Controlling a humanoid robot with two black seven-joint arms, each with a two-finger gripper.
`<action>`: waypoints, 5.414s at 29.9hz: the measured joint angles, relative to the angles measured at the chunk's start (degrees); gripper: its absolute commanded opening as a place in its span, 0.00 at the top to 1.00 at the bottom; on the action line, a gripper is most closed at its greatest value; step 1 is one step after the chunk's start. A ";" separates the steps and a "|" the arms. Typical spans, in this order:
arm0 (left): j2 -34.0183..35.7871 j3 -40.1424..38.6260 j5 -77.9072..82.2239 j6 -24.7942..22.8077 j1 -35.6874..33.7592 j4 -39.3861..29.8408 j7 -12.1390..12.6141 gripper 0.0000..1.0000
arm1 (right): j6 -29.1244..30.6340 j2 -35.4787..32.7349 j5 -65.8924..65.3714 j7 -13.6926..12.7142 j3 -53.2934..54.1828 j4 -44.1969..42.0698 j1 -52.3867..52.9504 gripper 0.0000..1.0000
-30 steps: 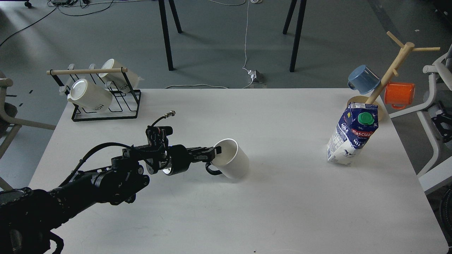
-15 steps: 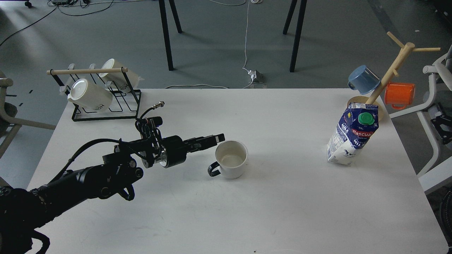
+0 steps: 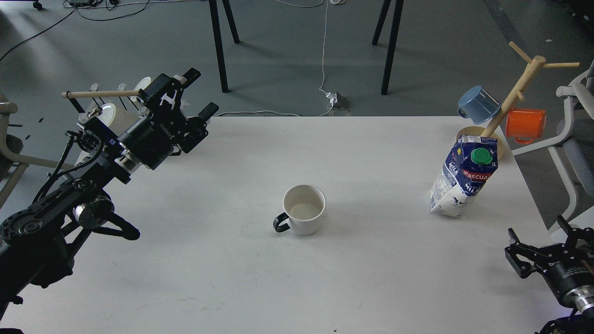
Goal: Place cup and milk with both arms
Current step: 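Open the left gripper and withdraw it toward the rack, then reach the right gripper to the milk carton and grasp its base, then slide the milk carton with the right gripper beside the white mug, then release the milk carton by opening the right gripper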
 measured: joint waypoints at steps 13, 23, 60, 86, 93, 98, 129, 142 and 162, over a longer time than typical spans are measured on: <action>0.09 -0.78 -0.20 -0.01 1.71 -0.09 0.00 0.07 | 0.00 5.06 -0.19 0.23 -7.99 -0.13 7.14 0.02; 0.06 -0.77 -0.15 -0.01 2.52 -0.08 0.01 0.07 | 0.00 6.02 -0.13 0.24 -7.57 -0.70 10.60 0.01; 0.58 -0.73 -0.06 0.00 3.74 0.58 0.01 0.06 | 0.00 12.44 -0.12 0.22 -7.49 -6.89 16.50 0.05; 0.67 -0.76 -0.04 0.00 3.74 0.90 0.01 0.06 | 0.00 13.36 -0.31 0.32 -7.42 -7.32 16.07 0.63; 0.67 -0.66 -0.03 0.00 3.74 1.01 0.01 0.06 | 0.00 13.37 -0.30 0.32 -7.48 -6.42 16.05 0.65; 0.67 -0.59 -0.03 0.00 3.74 1.07 0.01 0.06 | 0.00 13.30 -0.45 0.20 -7.72 -2.30 16.48 0.65; 0.77 -0.41 -0.04 0.00 3.76 1.25 0.01 0.06 | 0.00 19.95 -11.94 -0.13 -15.65 1.77 14.87 0.65; 0.85 -0.40 -0.04 0.00 3.82 1.25 0.01 0.05 | 0.00 21.78 -13.47 -0.15 -16.62 0.79 14.84 0.65; 1.19 -0.41 -0.04 0.00 3.82 1.25 0.01 0.05 | 0.00 22.60 -14.28 -0.30 -16.71 0.29 14.80 0.55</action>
